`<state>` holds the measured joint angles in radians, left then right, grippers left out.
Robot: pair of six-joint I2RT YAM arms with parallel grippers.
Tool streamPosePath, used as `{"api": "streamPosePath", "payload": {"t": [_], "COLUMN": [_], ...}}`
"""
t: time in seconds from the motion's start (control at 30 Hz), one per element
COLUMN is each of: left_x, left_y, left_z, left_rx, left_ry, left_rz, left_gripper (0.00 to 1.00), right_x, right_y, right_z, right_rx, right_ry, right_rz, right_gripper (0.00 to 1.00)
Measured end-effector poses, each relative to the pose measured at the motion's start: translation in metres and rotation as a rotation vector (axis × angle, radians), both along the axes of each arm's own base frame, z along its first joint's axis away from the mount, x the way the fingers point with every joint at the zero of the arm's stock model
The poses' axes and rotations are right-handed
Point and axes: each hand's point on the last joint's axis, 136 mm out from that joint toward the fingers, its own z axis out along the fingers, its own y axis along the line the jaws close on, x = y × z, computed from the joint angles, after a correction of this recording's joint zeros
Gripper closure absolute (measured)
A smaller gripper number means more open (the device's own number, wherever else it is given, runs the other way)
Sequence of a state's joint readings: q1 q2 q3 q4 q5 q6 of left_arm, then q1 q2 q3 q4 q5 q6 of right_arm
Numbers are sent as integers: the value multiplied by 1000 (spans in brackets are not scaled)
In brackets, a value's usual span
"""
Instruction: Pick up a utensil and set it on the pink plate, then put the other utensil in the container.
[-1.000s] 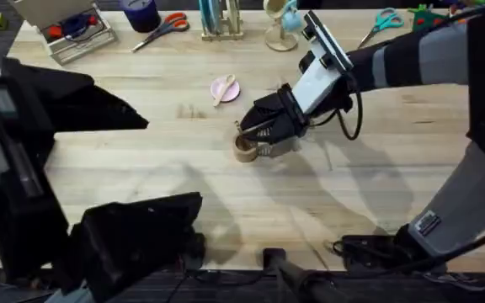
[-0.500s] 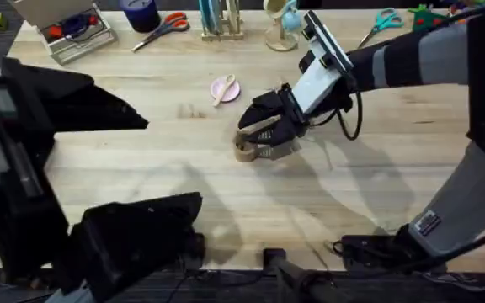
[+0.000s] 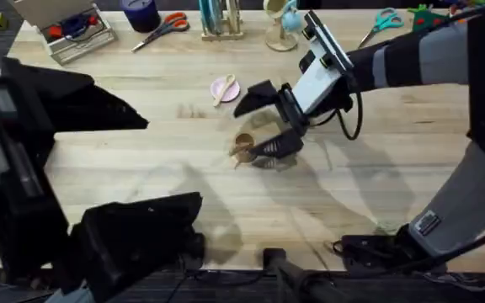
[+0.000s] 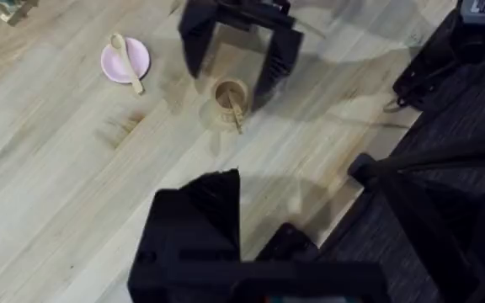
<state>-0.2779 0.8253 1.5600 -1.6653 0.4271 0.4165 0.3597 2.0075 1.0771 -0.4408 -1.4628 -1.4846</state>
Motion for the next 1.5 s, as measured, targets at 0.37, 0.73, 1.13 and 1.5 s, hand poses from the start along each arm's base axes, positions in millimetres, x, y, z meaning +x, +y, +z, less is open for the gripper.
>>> {"api": "streamPosePath", "payload": {"t": [0.37, 0.73, 1.13, 1.5], "left_x": [0, 0, 0, 0], "left_y": [0, 0, 0, 0], "left_z": [0, 0, 0, 0], "left_rx": [0, 0, 0, 0], "left_ry": [0, 0, 0, 0], "left_rz": [0, 0, 0, 0], "left_gripper": [7, 8, 8, 8], "right_x": [3, 27, 70, 61], "right_y": [-2, -7, -27, -105], "right_z": [0, 32, 64, 110], "right_rx": [-5, -58, -414, -653], "right_ry": [13, 148, 293, 255], "right_rz": [-11, -69, -420, -861], "right_gripper": [7, 5, 5, 6]}}
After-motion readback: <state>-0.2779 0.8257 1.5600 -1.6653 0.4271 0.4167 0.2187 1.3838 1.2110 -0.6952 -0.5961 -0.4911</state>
